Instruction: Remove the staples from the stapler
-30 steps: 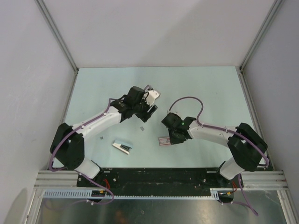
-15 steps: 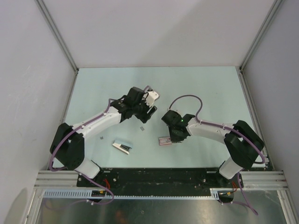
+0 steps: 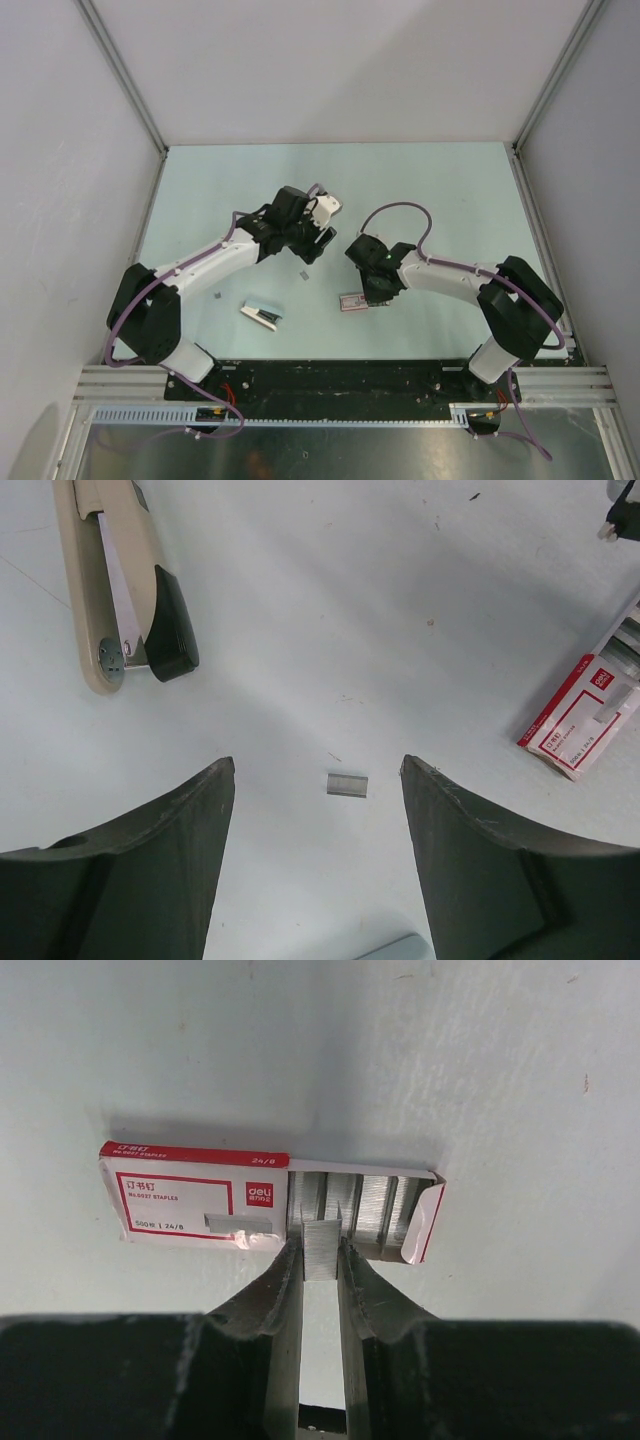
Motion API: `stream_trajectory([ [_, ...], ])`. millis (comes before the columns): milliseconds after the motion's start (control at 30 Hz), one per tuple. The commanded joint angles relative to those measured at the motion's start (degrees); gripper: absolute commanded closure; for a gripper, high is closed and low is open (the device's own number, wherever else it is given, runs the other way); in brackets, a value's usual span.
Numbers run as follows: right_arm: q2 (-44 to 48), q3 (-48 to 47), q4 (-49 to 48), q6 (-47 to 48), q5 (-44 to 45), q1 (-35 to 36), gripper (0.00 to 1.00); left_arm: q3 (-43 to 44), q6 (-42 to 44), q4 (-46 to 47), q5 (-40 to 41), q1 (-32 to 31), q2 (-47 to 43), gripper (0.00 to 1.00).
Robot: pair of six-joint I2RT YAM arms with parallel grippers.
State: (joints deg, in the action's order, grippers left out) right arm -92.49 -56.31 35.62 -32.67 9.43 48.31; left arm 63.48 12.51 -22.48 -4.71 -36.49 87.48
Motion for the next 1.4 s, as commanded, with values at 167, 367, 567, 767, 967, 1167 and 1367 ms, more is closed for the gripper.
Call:
stream_trajectory([
  [167, -0.92, -2.07, 0.54, 0.58, -1.58, 1.24, 1.0, 0.04, 1.25, 0.29, -0.79, 0.37, -2.0, 0.28],
  [367, -1.43, -2.11, 1.08, 0.87, -1.86, 1.16, 1.0, 0.03, 1.21, 0.29, -0.66, 0.36, -2.27, 0.28],
  [567, -1.7, -2.13, 1.18, 1.29, -2.21, 0.5, 1.0, -0.07, 1.26, 0.29, -0.67, 0.36, -2.52, 0.28],
  [767, -1.9, -2.15, 1.1, 1.88, -3.0, -0.1, 0.97, -0.05, 1.21, 0.3, -0.74, 0.38, -2.58, 0.28],
  [967, -1.58, -2.24, 1.08, 2.34, -3.58, -1.2, 0.85, -0.19, 1.15, 0.25, -1.02, 0.37, -2.6, 0.29],
  [1167, -0.98, -3.01, 2.0, 2.6, -3.36, -1.29, 0.72, -0.04, 0.99, 0.33, -1.34, 0.39, -2.55, 0.29],
  [1367, -0.22, -4.13, 2.96, 2.51, -2.65, -0.85, 0.64, -0.25, 0.97, 0.25, -1.42, 0.36, -2.85, 0.29],
])
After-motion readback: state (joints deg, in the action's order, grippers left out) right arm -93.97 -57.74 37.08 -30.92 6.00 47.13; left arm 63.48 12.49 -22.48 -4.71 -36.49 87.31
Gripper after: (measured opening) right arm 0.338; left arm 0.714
